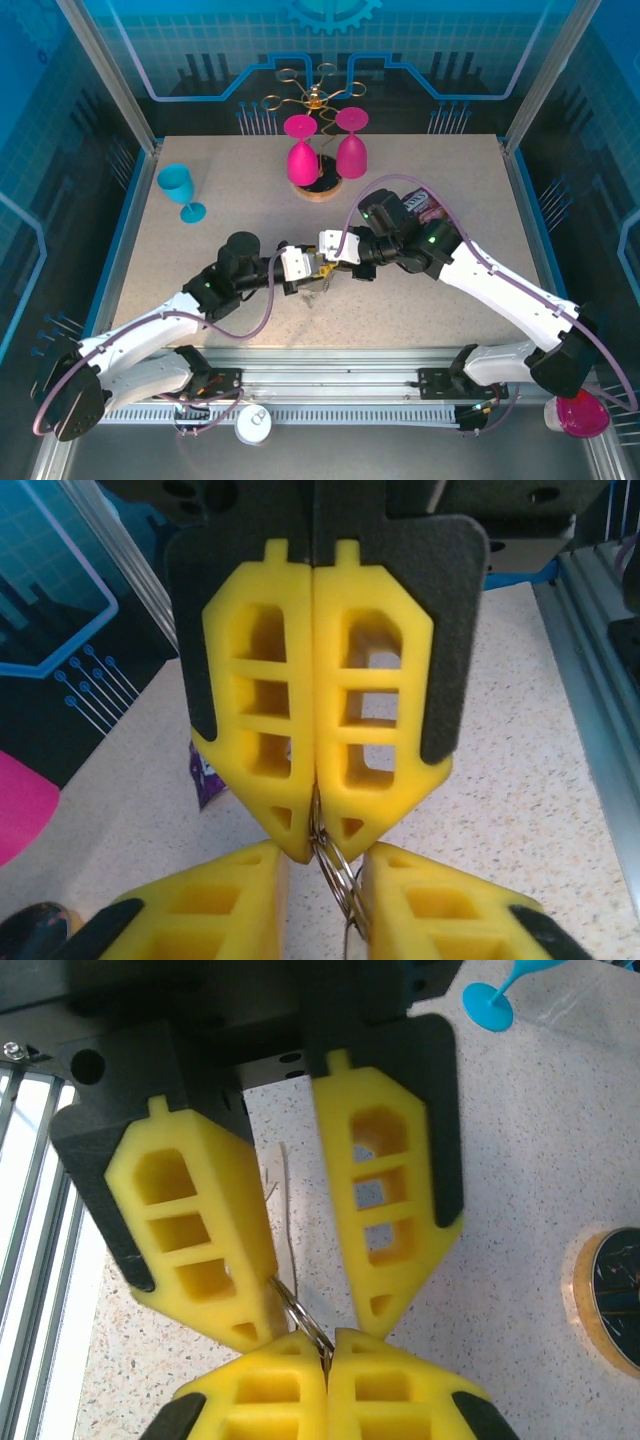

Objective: Put the keys on the keyring

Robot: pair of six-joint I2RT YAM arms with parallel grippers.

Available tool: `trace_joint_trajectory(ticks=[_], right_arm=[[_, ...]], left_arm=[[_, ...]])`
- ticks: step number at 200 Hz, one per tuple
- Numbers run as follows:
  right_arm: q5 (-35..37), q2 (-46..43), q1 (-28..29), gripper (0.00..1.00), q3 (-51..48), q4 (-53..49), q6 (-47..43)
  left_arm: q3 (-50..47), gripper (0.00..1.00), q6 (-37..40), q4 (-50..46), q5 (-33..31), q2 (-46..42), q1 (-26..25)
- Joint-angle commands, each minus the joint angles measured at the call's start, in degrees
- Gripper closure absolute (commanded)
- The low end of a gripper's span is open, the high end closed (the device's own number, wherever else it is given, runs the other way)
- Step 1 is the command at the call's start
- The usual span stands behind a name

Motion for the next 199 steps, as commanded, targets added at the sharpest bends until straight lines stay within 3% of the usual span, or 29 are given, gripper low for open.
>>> trace_joint_trajectory(ticks=[1, 28, 59, 76, 91, 109, 160, 199], right_arm=[[-1.80, -1.11, -0.03, 1.00, -1.45, 0.66, 3.46], [-2.15, -1.58, 0.26, 1.00, -1.72, 1.12, 3.76], [-7.74, -4.04, -1.68, 1.00, -4.97, 3.68, 5.11], [-17.64, -7.74, -7.62, 0.63, -10.58, 11.94, 9.57], [-27.76, -10.18, -13.45, 0.53, -15.87, 19.34, 15.07], [-32.46, -11.06, -16.73, 0.50, -18.50, 23.93, 19.29], [-35.51, -11.10, -16.56, 0.48, -18.89, 23.95, 19.84], [-33.15, -9.91, -15.50, 0.53, -17.66, 24.52, 20.72]], left_arm=[[-0.23, 0.83, -1.31, 5.00, -1.20, -0.58, -0.31], [0.59, 1.00, -0.08, 3.26, -1.69, -0.14, -0.28], [0.29, 1.00, 0.99, 3.31, -2.36, -0.47, -0.33], [-0.60, 1.00, 0.93, 5.00, -2.01, -0.73, -0.32], [-1.48, 1.00, 0.79, 6.98, -1.13, -0.99, -0.15], [-2.26, 1.00, 1.02, 8.42, -0.18, -1.17, -0.10], [-2.79, 1.00, 0.65, 10.18, 0.63, -0.74, -0.04], [-2.31, 1.00, 0.17, 10.46, 0.65, 0.14, 0.04]])
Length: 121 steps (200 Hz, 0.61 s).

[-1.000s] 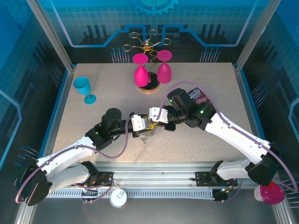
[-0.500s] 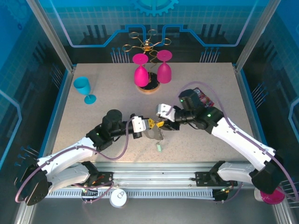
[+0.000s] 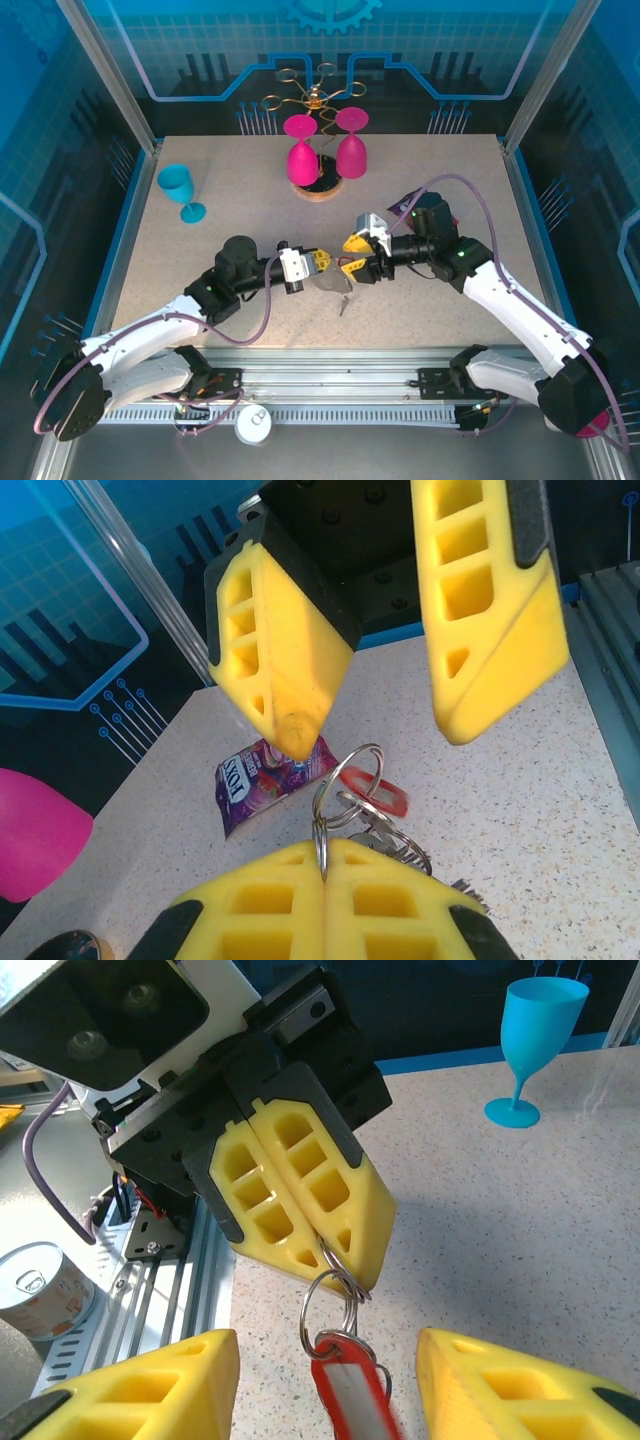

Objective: Put the keys on the keyring

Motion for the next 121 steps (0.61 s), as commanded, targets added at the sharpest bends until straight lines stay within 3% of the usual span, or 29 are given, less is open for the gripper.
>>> trace_joint_trajectory(ticks=[1, 101, 121], right_arm=[[-1.07, 0.53, 0.84, 0.53, 1.37, 1.92, 1.49], [2.96, 3.36, 1.24, 0.81, 2.97, 3.69, 5.48], [3.16, 4.06, 1.19, 0.93, 3.95, 2.52, 5.57]], left_arm=[[0.03, 1.00, -0.18, 3.18, 1.23, 0.23, 0.24], [0.71, 1.00, -0.67, 3.22, 1.10, 1.51, 0.29], [0.74, 1.00, -0.50, 3.32, 1.31, 1.51, 0.23]])
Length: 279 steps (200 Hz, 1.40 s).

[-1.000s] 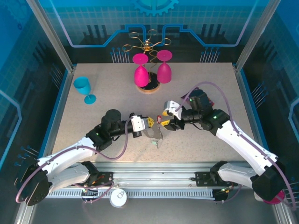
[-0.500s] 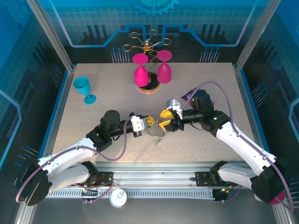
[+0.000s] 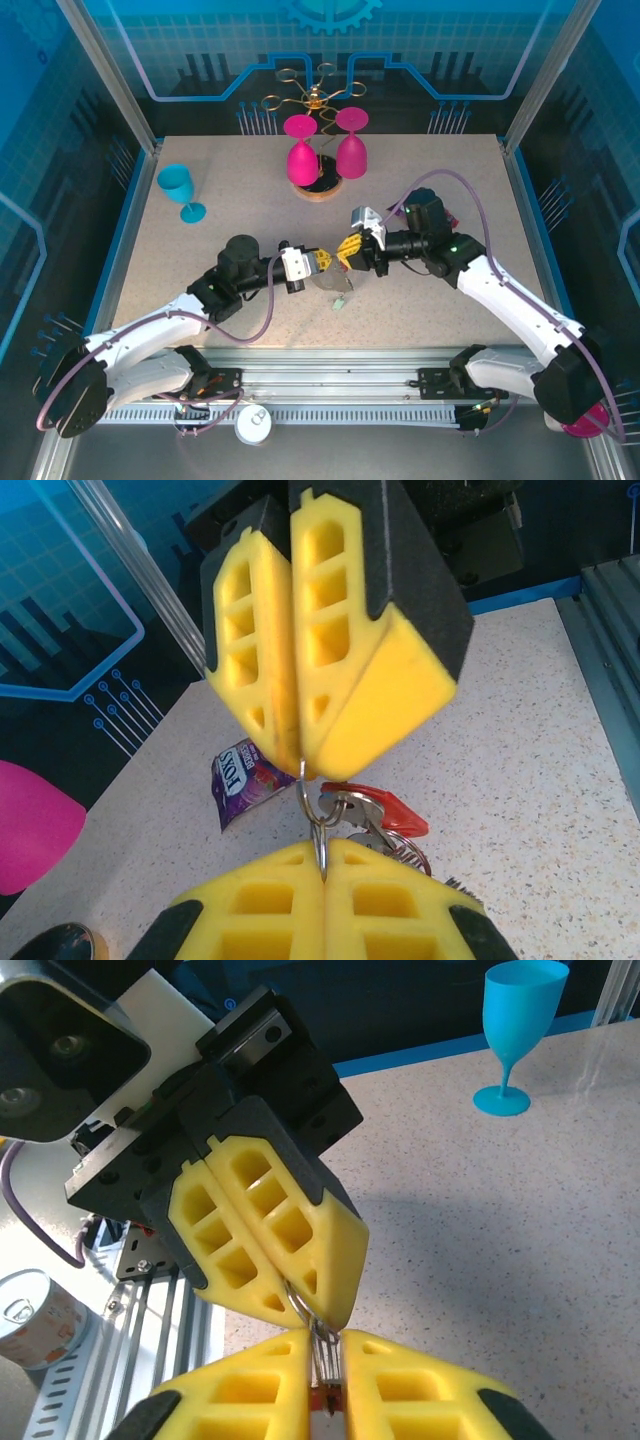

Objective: Put the keys on the keyring

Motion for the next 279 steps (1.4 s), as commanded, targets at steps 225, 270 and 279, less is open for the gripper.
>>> trace_joint_trajectory(ticks=[225, 270, 279], right_arm=[[-3.07, -4.62, -5.86, 0.50, -5.92, 8.81, -2.79], [-6.12, -3.51, -4.59, 0.53, -6.07, 13.63, -9.06], [-6.09, -3.06, -4.38, 0.53, -5.17, 12.34, -9.80]], left_arm=[[-5.44, 1.00, -14.25, 37.69, 15.87, 8.99, 5.50], [-3.24, 1.00, -21.50, 43.60, 23.70, 14.84, 7.55], [-2.69, 1.00, -21.45, 43.01, 24.56, 15.32, 7.51]])
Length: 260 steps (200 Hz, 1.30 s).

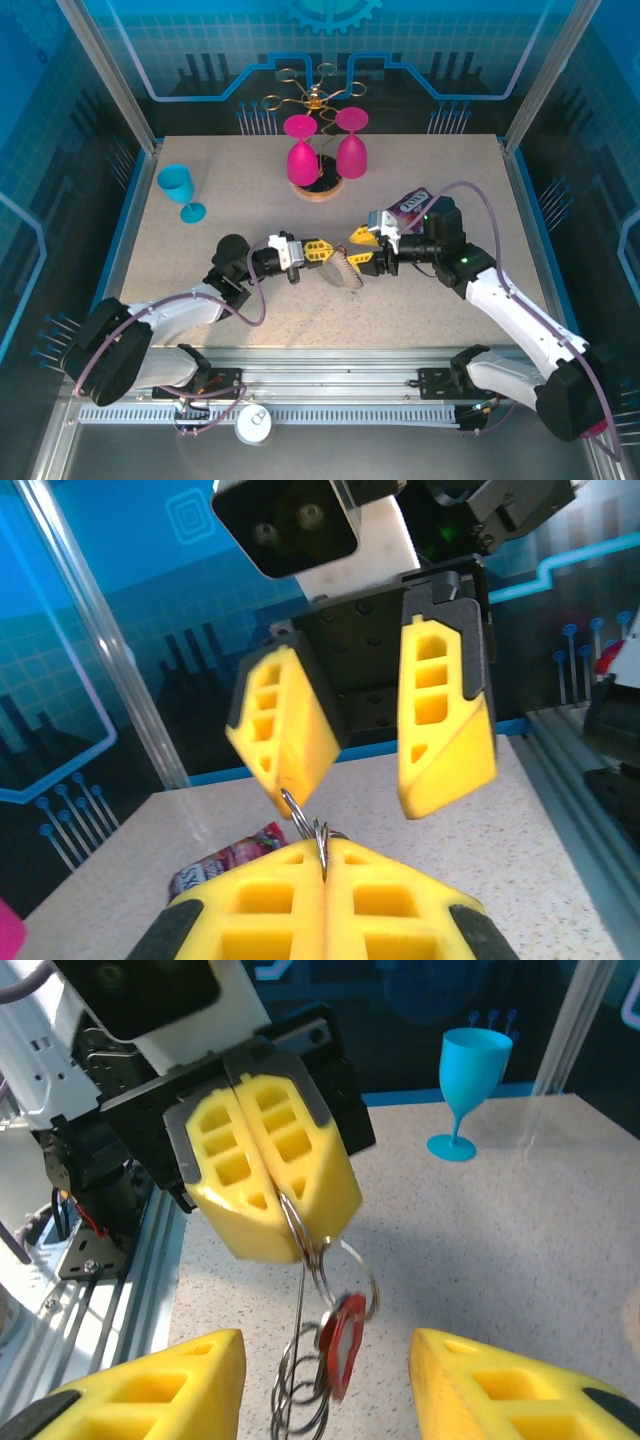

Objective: Put the keys on the keyring

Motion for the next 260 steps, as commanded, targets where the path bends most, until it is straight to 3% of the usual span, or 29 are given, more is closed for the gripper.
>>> trace_joint_trajectory(ticks=[1, 89, 115, 154, 185, 196, 206, 232, 260], right_arm=[[-2.48, 1.36, 0.81, 0.53, 2.71, 1.68, -4.61], [-6.99, 5.23, 3.85, 0.61, 7.35, -6.49, -7.44], [-6.67, 6.23, 4.74, 0.73, 8.11, -7.31, -7.78], [-5.26, 7.61, 5.71, 1.00, 9.68, -11.87, -10.90], [-2.34, 7.36, 7.34, 1.00, 12.07, -16.00, -13.47], [0.78, 7.28, 8.07, 1.00, 13.61, -19.34, -15.29], [4.32, 7.70, 9.02, 1.00, 15.57, -23.19, -17.16], [13.73, 9.86, 12.04, 1.00, 21.13, -32.42, -20.67], [20.93, 13.62, 16.01, 1.00, 25.62, -38.36, -22.72]], left_arm=[[2.21, 1.00, -3.94, 5.29, 6.65, 1.38, 0.43], [2.21, 1.00, -5.11, 3.01, 8.56, -0.96, 0.42], [1.88, 1.00, -5.09, 2.12, 8.37, -2.21, 0.34], [1.67, 1.00, -5.57, 2.15, 8.01, -2.73, 0.36], [1.60, 1.00, -6.22, 1.42, 4.72, -3.00, 0.32], [1.79, 1.00, -4.59, -2.79, 1.97, -4.28, 0.30], [2.33, 0.89, -2.05, -9.12, -0.75, -6.22, 0.22], [6.94, 0.87, 8.80, -32.94, -7.19, -10.97, -1.06], [10.41, 0.88, 13.58, -44.61, -12.88, -12.06, -2.79]])
